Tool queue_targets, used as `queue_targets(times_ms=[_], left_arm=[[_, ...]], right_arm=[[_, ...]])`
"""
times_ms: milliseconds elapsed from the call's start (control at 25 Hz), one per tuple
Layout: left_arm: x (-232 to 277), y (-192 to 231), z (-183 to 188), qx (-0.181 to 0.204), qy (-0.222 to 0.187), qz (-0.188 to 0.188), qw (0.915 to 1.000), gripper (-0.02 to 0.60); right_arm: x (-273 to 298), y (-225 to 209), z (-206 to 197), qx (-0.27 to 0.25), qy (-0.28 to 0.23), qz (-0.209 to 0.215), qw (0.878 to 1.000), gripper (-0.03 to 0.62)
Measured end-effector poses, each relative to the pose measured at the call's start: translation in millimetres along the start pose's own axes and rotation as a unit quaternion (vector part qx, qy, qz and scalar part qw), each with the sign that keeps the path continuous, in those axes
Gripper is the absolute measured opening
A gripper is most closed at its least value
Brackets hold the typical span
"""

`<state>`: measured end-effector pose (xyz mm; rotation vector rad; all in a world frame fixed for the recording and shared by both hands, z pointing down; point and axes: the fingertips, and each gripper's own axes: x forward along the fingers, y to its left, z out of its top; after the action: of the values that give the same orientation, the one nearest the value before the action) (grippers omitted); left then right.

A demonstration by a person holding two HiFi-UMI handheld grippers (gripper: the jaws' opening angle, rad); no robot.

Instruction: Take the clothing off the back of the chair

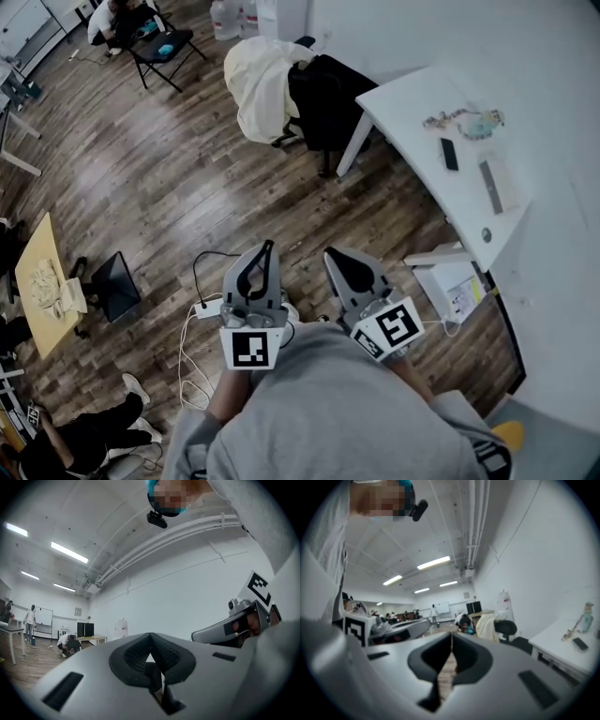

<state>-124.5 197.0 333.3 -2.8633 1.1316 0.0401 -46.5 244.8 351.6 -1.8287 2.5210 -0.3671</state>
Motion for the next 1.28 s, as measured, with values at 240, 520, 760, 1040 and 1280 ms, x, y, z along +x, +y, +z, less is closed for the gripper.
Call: queue_targets(times_ms=[240, 520, 760, 1040, 1280], left_arm=[[6, 38, 2, 0.012, -0.006, 0.0, 0.9999, 0.034], [12, 80, 0, 0.008, -0.014, 0.009, 0.9998, 0.034], [17, 94, -8, 0.0, -0.003, 0.01, 0.9999, 0.034], [27, 103, -19, -0.012, 0.009, 0.014, 0.9998, 0.034], [46, 116, -23, -0.013, 0.01, 0.03, 0.9994, 0.034]], right_arm=[[35, 10, 5, -0.005, -0.009, 0.0, 1.0, 0.034], [69, 15, 9, -0.009, -0.018, -0.003, 1.0, 0.034], [85, 14, 9, -0.006, -0.014, -0.005, 1.0, 0.034], [100, 6, 5, 0.003, -0.002, -0.001, 1.0, 0.034], [122, -13, 8, 0.005, -0.002, 0.009, 1.0, 0.034]])
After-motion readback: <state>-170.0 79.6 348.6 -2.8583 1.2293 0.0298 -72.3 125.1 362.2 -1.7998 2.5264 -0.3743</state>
